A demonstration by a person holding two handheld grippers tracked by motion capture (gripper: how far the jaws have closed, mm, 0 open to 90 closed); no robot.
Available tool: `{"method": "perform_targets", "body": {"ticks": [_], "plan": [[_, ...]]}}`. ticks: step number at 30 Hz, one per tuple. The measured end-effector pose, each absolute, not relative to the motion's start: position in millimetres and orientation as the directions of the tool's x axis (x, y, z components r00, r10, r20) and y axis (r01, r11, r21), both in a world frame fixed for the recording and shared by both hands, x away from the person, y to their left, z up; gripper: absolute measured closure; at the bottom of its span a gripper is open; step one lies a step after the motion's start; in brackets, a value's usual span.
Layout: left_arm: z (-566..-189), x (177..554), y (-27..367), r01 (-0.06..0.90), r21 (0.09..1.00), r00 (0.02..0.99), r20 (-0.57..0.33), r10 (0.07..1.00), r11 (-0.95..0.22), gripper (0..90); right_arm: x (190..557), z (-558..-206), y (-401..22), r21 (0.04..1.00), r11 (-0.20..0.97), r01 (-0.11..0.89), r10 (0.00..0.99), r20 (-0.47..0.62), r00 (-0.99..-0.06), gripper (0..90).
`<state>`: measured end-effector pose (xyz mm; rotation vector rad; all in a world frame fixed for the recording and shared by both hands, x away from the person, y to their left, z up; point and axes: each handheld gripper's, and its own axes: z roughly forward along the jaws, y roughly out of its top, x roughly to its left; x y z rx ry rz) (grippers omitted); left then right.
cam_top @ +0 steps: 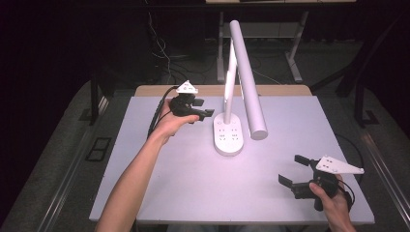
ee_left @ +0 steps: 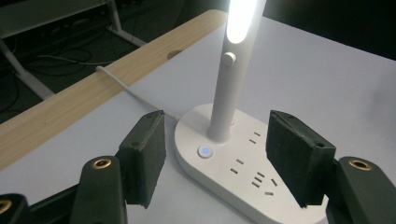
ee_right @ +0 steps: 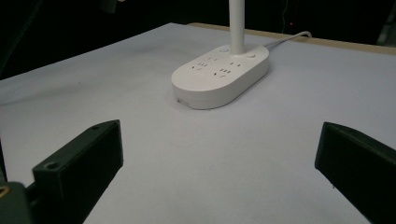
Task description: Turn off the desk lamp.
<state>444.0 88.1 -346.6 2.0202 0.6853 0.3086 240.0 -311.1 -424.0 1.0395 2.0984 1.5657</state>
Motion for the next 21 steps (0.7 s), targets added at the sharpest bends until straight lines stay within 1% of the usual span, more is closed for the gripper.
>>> {"method": "perform_targets", "body": {"ticks": [1, 4, 5, 6, 9, 10, 11, 15, 17, 21], "plan": [[-346, 445, 88, 0.338, 0.843, 0.818, -0.045, 0.573, -0.417, 37.5, 240, -424, -311, 0.924, 0.133, 0.358, 0.713, 0.162, -0.683, 0.9], [-348, 449, 83, 0.346, 0.842, 0.815, -0.051, 0.577, -0.414, 39.7, 240, -424, -311, 0.924, 0.132, 0.358, 0.713, 0.162, -0.682, 0.9], [-348, 450, 82, 0.347, 0.839, 0.818, -0.051, 0.574, -0.419, 41.2, 240, -424, -311, 0.924, 0.132, 0.358, 0.713, 0.163, -0.682, 0.9], [-349, 451, 81, 0.346, 0.839, 0.820, -0.053, 0.570, -0.420, 45.2, 240, -424, -311, 0.924, 0.133, 0.358, 0.712, 0.162, -0.683, 0.9], [-351, 456, 77, 0.355, 0.839, 0.823, -0.070, 0.564, -0.413, 47.4, 240, -424, -312, 0.924, 0.133, 0.359, 0.713, 0.163, -0.682, 0.9], [-352, 457, 76, 0.354, 0.837, 0.826, -0.070, 0.560, -0.417, 51.0, 240, -424, -312, 0.924, 0.132, 0.360, 0.713, 0.164, -0.682, 0.9], [-353, 458, 75, 0.356, 0.837, 0.825, -0.073, 0.560, -0.415, 51.0, 240, -424, -312, 0.924, 0.132, 0.360, 0.713, 0.164, -0.682, 0.9], [-355, 463, 73, 0.366, 0.844, 0.822, -0.096, 0.561, -0.393, 59.5, 241, -424, -313, 0.923, 0.130, 0.362, 0.713, 0.167, -0.681, 0.9], [-358, 465, 72, 0.380, 0.842, 0.816, -0.109, 0.568, -0.382, 61.3, 241, -424, -313, 0.923, 0.129, 0.362, 0.714, 0.167, -0.680, 0.9], [-361, 472, 72, 0.396, 0.829, 0.812, -0.116, 0.572, -0.395, 68.5, 241, -424, -313, 0.924, 0.130, 0.360, 0.714, 0.165, -0.681, 0.9]]}}
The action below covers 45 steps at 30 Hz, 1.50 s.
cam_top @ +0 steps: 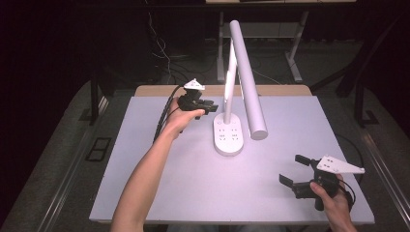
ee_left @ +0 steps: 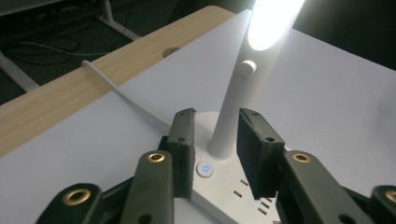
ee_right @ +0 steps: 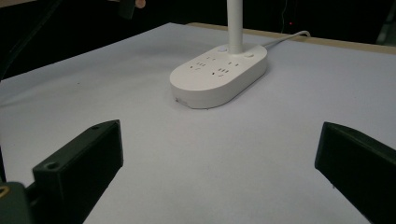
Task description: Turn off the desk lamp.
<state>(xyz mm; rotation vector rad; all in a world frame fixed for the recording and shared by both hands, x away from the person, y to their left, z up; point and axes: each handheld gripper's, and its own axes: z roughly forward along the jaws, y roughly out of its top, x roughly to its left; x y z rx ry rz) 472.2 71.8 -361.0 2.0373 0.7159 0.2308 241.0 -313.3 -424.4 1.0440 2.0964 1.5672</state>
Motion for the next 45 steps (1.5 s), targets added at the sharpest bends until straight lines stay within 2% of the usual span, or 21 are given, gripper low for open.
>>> {"method": "perform_targets", "body": {"ticks": [10, 24, 36, 40, 41, 43, 44, 45], "plan": [[-375, 484, 68, 0.474, 0.780, 0.794, -0.180, 0.580, -0.407, 89.6, 241, -425, -314, 0.923, 0.133, 0.361, 0.714, 0.163, -0.681, 0.9], [-394, 492, 50, 0.535, 0.721, 0.771, -0.204, 0.604, -0.440, 90.0, 241, -425, -315, 0.923, 0.135, 0.360, 0.712, 0.162, -0.683, 0.9], [-408, 495, 43, 0.550, 0.704, 0.771, -0.221, 0.597, -0.449, 90.0, 241, -425, -315, 0.922, 0.139, 0.361, 0.714, 0.160, -0.682, 0.9], [-412, 496, 43, 0.541, 0.687, 0.786, -0.209, 0.582, -0.484, 90.0, 241, -425, -316, 0.922, 0.140, 0.362, 0.714, 0.159, -0.682, 0.9], [-414, 495, 40, 0.561, 0.699, 0.766, -0.235, 0.599, -0.444, 90.0, 241, -425, -316, 0.921, 0.140, 0.363, 0.714, 0.160, -0.681, 0.9], [-416, 495, 38, 0.564, 0.694, 0.766, -0.236, 0.598, -0.447, 90.0, 241, -425, -316, 0.922, 0.141, 0.362, 0.714, 0.158, -0.682, 0.9], [-417, 495, 38, 0.564, 0.690, 0.768, -0.235, 0.596, -0.454, 90.0, 241, -425, -316, 0.922, 0.141, 0.361, 0.714, 0.157, -0.682, 0.9], [-417, 497, 40, 0.538, 0.672, 0.794, -0.200, 0.574, -0.509, 90.0, 241, -425, -316, 0.921, 0.141, 0.362, 0.715, 0.159, -0.681, 0.9]]}}
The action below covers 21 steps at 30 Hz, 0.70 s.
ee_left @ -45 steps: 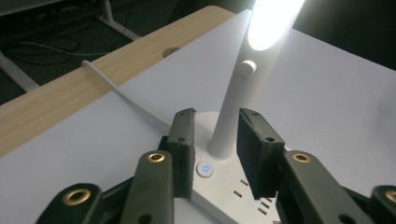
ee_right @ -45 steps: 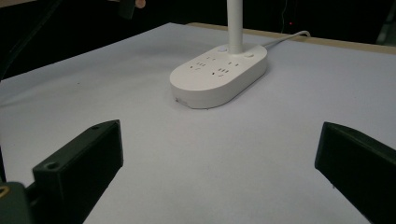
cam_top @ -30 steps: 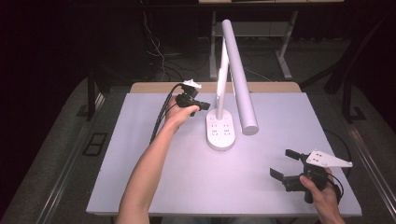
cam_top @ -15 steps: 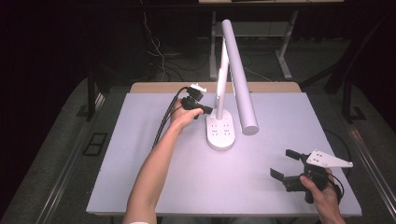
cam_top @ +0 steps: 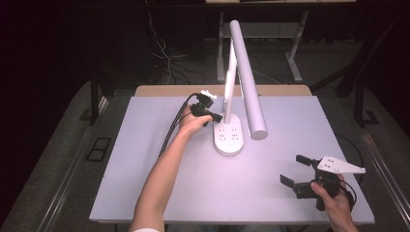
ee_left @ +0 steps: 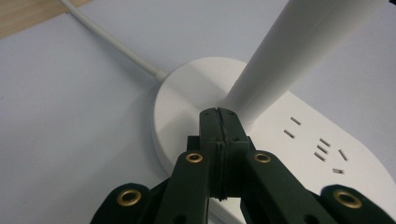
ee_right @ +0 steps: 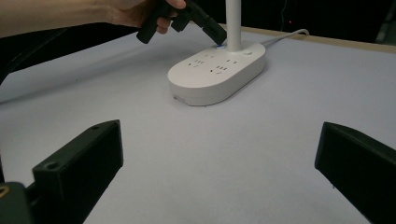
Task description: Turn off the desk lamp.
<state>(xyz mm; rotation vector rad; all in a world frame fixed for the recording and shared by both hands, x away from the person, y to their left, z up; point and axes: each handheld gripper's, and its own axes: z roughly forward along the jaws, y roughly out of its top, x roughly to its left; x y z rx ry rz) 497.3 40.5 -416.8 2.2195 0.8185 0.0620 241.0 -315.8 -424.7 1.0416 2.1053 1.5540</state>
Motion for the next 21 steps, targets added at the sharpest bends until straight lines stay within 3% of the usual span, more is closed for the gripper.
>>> {"method": "perform_targets", "body": {"ticks": [4, 8, 11, 21], "plan": [[-420.5, 496.1, 38.1, 0.590, 0.689, 0.748, -0.269, 0.607, -0.421, 90.0, 240.9, -424.8, -316.0, 0.922, 0.142, 0.361, 0.714, 0.157, -0.682, 0.9], [-421.9, 497.9, 41.4, 0.587, 0.674, 0.759, -0.264, 0.595, -0.450, 90.0, 240.9, -424.9, -315.5, 0.921, 0.144, 0.361, 0.713, 0.156, -0.683, 0.9], [-424.6, 496.8, 42.6, 0.622, 0.680, 0.725, -0.312, 0.614, -0.390, 90.0, 240.4, -424.6, -315.7, 0.922, 0.143, 0.360, 0.714, 0.156, -0.682, 0.9], [-422.8, 495.8, 38.4, 0.629, 0.671, 0.712, -0.294, 0.638, -0.393, 90.0, 239.7, -423.7, -315.4, 0.925, 0.141, 0.353, 0.715, 0.151, -0.682, 0.9]]}}
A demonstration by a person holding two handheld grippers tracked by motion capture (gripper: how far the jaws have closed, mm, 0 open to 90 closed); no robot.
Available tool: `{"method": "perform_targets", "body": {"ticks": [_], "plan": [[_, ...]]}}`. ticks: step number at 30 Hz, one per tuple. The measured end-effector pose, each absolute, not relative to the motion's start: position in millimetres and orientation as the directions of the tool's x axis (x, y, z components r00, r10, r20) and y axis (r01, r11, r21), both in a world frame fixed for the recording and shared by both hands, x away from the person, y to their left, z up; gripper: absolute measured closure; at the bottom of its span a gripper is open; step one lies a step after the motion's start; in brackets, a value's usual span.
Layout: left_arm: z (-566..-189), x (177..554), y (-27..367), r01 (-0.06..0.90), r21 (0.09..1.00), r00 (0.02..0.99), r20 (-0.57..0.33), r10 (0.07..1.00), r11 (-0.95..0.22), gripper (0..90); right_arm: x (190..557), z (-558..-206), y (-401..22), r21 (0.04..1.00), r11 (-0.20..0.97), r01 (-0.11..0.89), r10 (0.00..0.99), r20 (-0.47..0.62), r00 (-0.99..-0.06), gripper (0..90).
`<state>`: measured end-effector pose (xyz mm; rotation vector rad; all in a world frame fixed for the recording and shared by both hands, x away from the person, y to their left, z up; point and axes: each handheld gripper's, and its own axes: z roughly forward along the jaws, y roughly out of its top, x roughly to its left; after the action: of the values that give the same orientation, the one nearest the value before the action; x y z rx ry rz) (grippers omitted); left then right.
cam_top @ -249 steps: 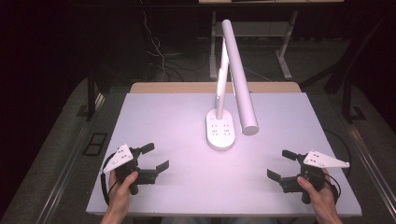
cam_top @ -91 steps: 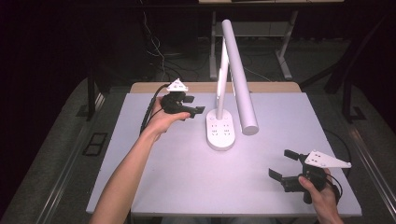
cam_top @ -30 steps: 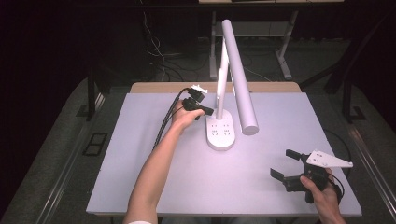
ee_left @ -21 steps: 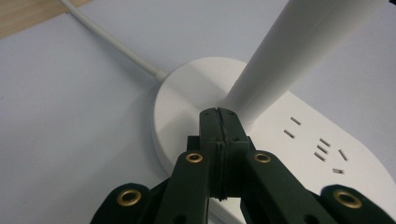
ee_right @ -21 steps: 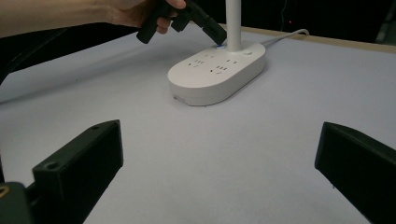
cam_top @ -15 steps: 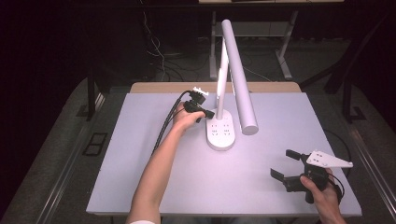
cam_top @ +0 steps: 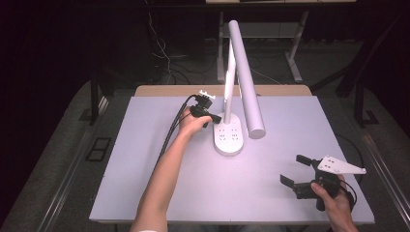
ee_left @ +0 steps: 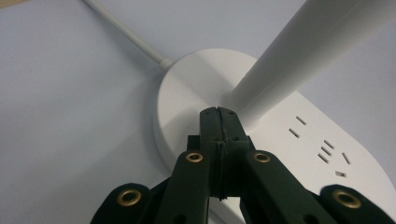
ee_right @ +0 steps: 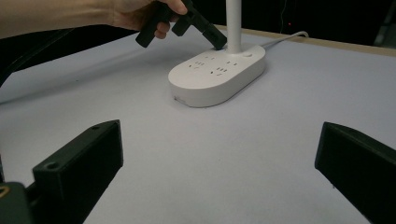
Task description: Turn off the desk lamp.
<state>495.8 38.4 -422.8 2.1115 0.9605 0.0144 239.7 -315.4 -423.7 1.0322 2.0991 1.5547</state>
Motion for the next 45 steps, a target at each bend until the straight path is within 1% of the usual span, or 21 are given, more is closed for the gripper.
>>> {"method": "perform_targets", "body": {"ticks": [4, 6, 7, 8, 9, 11, 14, 16, 20, 23, 24, 26, 28, 29, 33, 34, 36, 37, 38, 41, 45], "plan": [[-422, 494, 35, 0.628, 0.669, 0.709, -0.281, 0.647, -0.397, 90.0, 240, -423, -316, 0.926, 0.141, 0.351, 0.716, 0.150, -0.682, 0.9], [-421, 496, 37, 0.635, 0.657, 0.708, -0.286, 0.645, -0.406, 90.0, 240, -423, -316, 0.926, 0.140, 0.351, 0.717, 0.150, -0.681, 0.9], [-422, 496, 36, 0.644, 0.659, 0.698, -0.297, 0.651, -0.390, 90.0, 240, -423, -316, 0.926, 0.139, 0.350, 0.716, 0.150, -0.681, 0.9], [-421, 496, 36, 0.632, 0.652, 0.712, -0.275, 0.646, -0.419, 90.0, 240, -423, -316, 0.926, 0.139, 0.350, 0.716, 0.150, -0.681, 0.9], [-420, 495, 32, 0.635, 0.656, 0.705, -0.273, 0.655, -0.409, 90.0, 240, -423, -316, 0.926, 0.139, 0.350, 0.717, 0.150, -0.681, 0.9], [-419, 495, 32, 0.628, 0.637, 0.715, -0.247, 0.654, -0.447, 90.0, 240, -423, -316, 0.926, 0.139, 0.351, 0.717, 0.151, -0.681, 0.9], [-420, 496, 33, 0.653, 0.639, 0.692, -0.287, 0.663, -0.405, 90.0, 240, -423, -316, 0.927, 0.137, 0.349, 0.717, 0.151, -0.681, 0.9], [-421, 496, 36, 0.647, 0.640, 0.700, -0.284, 0.655, -0.414, 90.0, 240, -422, -316, 0.928, 0.137, 0.347, 0.716, 0.149, -0.682, 0.9], [-420, 494, 30, 0.640, 0.652, 0.694, -0.265, 0.669, -0.406, 90.0, 241, -423, -316, 0.927, 0.140, 0.348, 0.717, 0.148, -0.681, 0.9], [-419, 493, 31, 0.644, 0.651, 0.692, -0.271, 0.669, -0.402, 90.0, 240, -423, -316, 0.927, 0.140, 0.349, 0.718, 0.148, -0.681, 0.9], [-418, 494, 34, 0.625, 0.667, 0.706, -0.263, 0.657, -0.405, 90.0, 240, -423, -316, 0.927, 0.139, 0.349, 0.717, 0.149, -0.681, 0.9], [-418, 494, 34, 0.619, 0.664, 0.714, -0.251, 0.654, -0.420, 89.9, 240, -423, -317, 0.927, 0.138, 0.349, 0.717, 0.150, -0.680, 0.9], [-417, 494, 35, 0.610, 0.671, 0.714, -0.235, 0.659, -0.422, 87.4, 241, -423, -317, 0.927, 0.138, 0.350, 0.719, 0.149, -0.679, 0.9], [-418, 494, 34, 0.616, 0.681, 0.704, -0.250, 0.664, -0.396, 85.8, 241, -423, -317, 0.927, 0.137, 0.350, 0.720, 0.150, -0.678, 0.9], [-416, 494, 41, 0.614, 0.677, 0.707, -0.244, 0.664, -0.405, 80.8, 241, -423, -318, 0.926, 0.132, 0.354, 0.722, 0.155, -0.675, 0.9], [-415, 494, 42, 0.618, 0.686, 0.699, -0.258, 0.667, -0.383, 79.2, 241, -423, -318, 0.926, 0.133, 0.354, 0.722, 0.154, -0.675, 0.9], [-412, 493, 48, 0.609, 0.692, 0.708, -0.254, 0.659, -0.387, 75.8, 242, -423, -318, 0.926, 0.132, 0.354, 0.722, 0.155, -0.674, 0.9], [-411, 492, 48, 0.616, 0.699, 0.697, -0.268, 0.665, -0.363, 74.7, 242, -423, -318, 0.926, 0.133, 0.354, 0.722, 0.154, -0.675, 0.9], [-409, 492, 52, 0.600, 0.696, 0.717, -0.248, 0.651, -0.396, 72.9, 242, -423, -318, 0.926, 0.134, 0.354, 0.722, 0.154, -0.675, 0.9], [-405, 489, 56, 0.598, 0.711, 0.713, -0.261, 0.651, -0.370, 68.5, 241, -424, -317, 0.927, 0.133, 0.351, 0.721, 0.152, -0.676, 0.9], [-399, 486, 60, 0.575, 0.732, 0.727, -0.252, 0.638, -0.365, 62.9, 241, -423, -317, 0.927, 0.134, 0.350, 0.721, 0.151, -0.676, 0.9]]}}
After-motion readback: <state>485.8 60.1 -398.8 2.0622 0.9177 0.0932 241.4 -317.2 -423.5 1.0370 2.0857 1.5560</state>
